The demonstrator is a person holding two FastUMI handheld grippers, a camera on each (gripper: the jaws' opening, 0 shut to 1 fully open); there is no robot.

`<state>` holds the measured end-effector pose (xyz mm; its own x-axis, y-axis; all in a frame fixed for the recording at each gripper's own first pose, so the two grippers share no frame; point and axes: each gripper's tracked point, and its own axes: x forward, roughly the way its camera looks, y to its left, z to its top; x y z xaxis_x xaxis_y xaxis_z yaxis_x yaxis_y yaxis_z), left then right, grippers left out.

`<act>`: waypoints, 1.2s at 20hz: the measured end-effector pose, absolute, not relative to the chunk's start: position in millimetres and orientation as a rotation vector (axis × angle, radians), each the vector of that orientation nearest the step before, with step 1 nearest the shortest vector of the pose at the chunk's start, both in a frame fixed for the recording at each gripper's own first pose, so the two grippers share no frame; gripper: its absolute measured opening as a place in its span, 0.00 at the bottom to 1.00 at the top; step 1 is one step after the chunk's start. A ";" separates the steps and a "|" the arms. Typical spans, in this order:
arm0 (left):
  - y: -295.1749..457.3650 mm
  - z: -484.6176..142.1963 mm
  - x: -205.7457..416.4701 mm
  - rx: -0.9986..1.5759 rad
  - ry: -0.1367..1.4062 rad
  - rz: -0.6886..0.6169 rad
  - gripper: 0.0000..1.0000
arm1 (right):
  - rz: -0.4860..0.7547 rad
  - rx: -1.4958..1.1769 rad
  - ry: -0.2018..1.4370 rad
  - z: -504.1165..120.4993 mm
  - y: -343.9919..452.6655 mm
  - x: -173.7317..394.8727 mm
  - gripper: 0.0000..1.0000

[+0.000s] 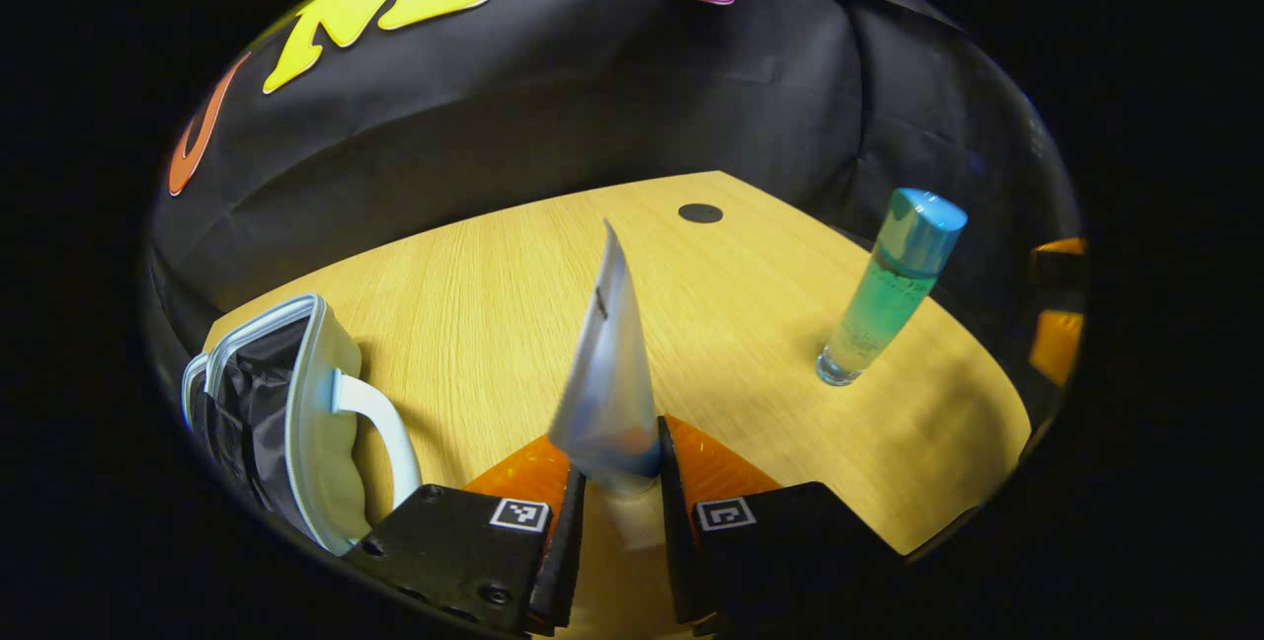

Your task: First open the suitcase, pack the skin care products into it, and then close the suitcase.

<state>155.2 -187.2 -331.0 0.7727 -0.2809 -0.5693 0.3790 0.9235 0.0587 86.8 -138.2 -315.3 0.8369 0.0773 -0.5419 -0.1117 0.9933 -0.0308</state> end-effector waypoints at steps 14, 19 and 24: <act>-62.0 -257.5 65.0 0.096 0.638 -0.178 0.40 | 0.085 -0.023 0.600 -383.3 -101.7 178.1 0.41; 8.5 -255.4 59.8 0.070 0.658 -0.085 0.40 | 0.066 -0.033 0.629 -378.3 -92.2 166.5 0.30; 62.6 -266.1 63.2 0.053 0.713 -0.014 0.40 | 0.090 -0.005 0.609 -329.6 -58.0 116.8 0.32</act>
<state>63.2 62.6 -266.1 0.7563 0.0047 -0.6542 0.0312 0.9986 0.0433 116.8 -58.0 -329.6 0.8164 0.0832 -0.5715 -0.0861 0.9960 0.0221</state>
